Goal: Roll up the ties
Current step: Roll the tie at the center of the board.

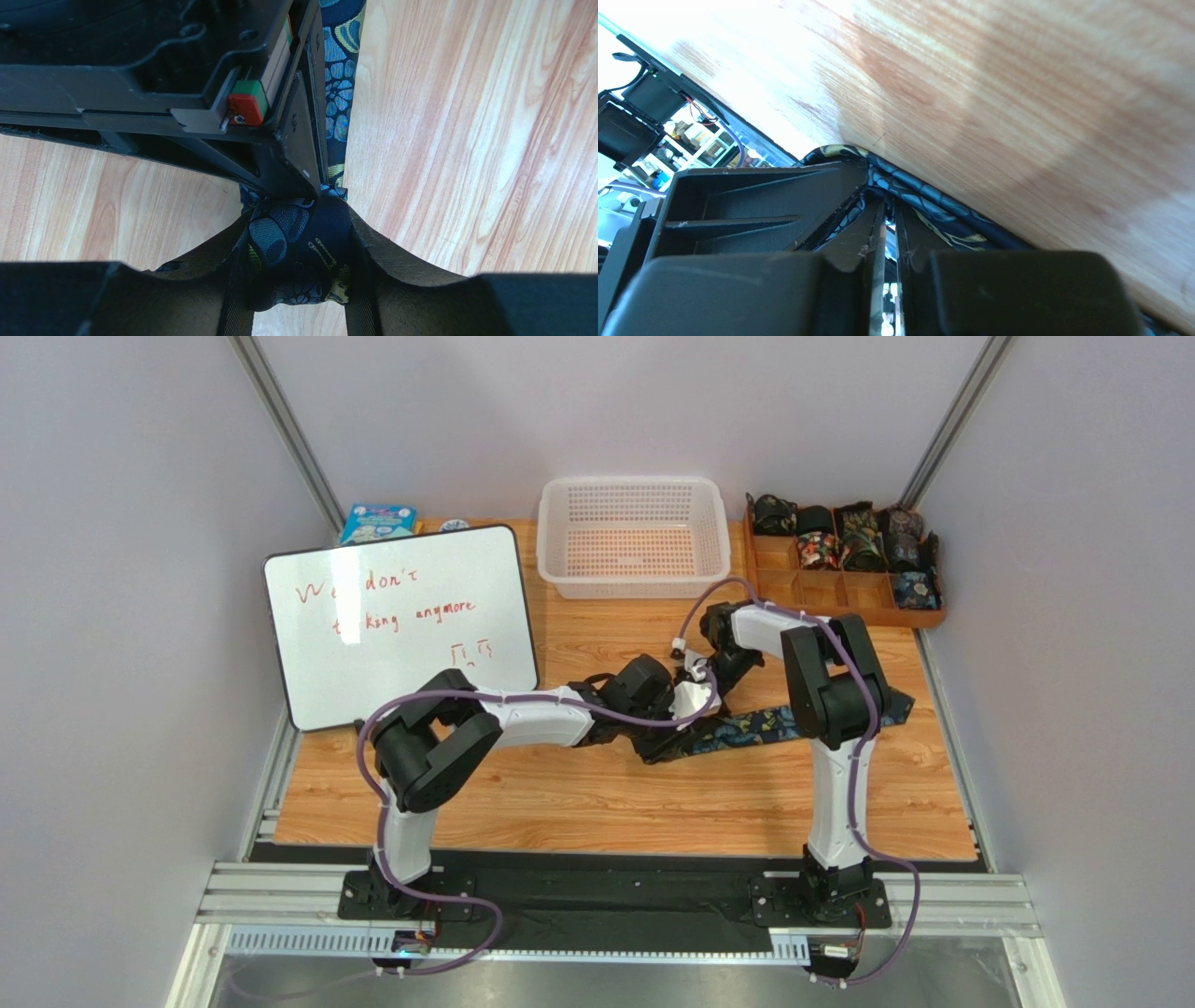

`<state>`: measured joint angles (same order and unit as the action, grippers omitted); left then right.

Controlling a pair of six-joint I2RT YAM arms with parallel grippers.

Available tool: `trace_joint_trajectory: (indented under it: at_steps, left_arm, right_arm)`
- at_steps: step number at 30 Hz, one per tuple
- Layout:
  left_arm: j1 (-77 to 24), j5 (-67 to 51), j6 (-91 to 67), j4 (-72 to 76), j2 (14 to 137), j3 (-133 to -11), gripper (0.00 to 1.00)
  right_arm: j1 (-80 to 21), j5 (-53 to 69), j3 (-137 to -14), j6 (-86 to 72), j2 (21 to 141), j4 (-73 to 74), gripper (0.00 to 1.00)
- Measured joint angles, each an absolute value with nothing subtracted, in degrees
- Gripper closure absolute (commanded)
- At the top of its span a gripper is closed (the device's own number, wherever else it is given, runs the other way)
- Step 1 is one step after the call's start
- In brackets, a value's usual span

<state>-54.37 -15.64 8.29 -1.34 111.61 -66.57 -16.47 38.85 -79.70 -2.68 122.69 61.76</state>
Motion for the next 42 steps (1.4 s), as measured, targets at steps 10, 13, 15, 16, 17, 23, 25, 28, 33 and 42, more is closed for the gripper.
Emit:
trace_joint_trajectory:
  at_steps: [10,13,15,16,17,23,25,28,33,42]
  left_arm:
    - [-55.20,-13.47,11.44,-9.89,113.45,-71.85,0.96]
    - [-55.24,-13.34,12.69,-11.68,113.60,-72.71,0.96]
    - [-55.24,-13.19,13.41,-13.45,113.78,-73.54,0.96]
    - [-55.24,-13.13,13.76,-14.61,113.86,-74.02,0.96]
    - [-55.24,-13.13,14.06,-15.73,113.93,-74.50,0.96]
    - [-55.27,-13.26,15.57,-20.82,113.80,-75.83,0.96]
    - [-55.27,-13.08,15.86,-22.33,113.80,-76.27,0.96]
    - [-55.27,-12.95,16.01,-24.73,113.80,-76.93,0.96]
    - [-55.22,-13.65,15.77,-29.02,113.91,-78.08,0.96]
    - [-54.96,-14.50,15.46,-29.15,114.02,-78.11,0.96]
  right_arm:
    - [-9.98,37.67,-82.63,2.26,122.69,66.46,0.77]
    - [-8.32,36.84,-82.96,2.90,122.69,66.54,0.78]
    - [-8.25,36.18,-82.96,2.87,122.83,66.35,0.78]
    - [-8.36,35.79,-82.96,2.85,123.07,66.17,0.78]
    - [-8.49,35.57,-82.98,2.81,123.50,65.93,0.78]
    - [-8.51,36.80,-82.85,2.39,124.77,66.74,0.82]
    - [-8.58,37.45,-82.35,2.79,124.62,66.54,0.81]
    - [-8.54,39.90,-80.71,2.90,123.72,65.21,0.78]
    - [-8.36,48.75,-75.77,0.10,121.23,60.31,0.69]
    - [-9.32,62.00,-67.26,-6.15,117.67,50.26,0.64]
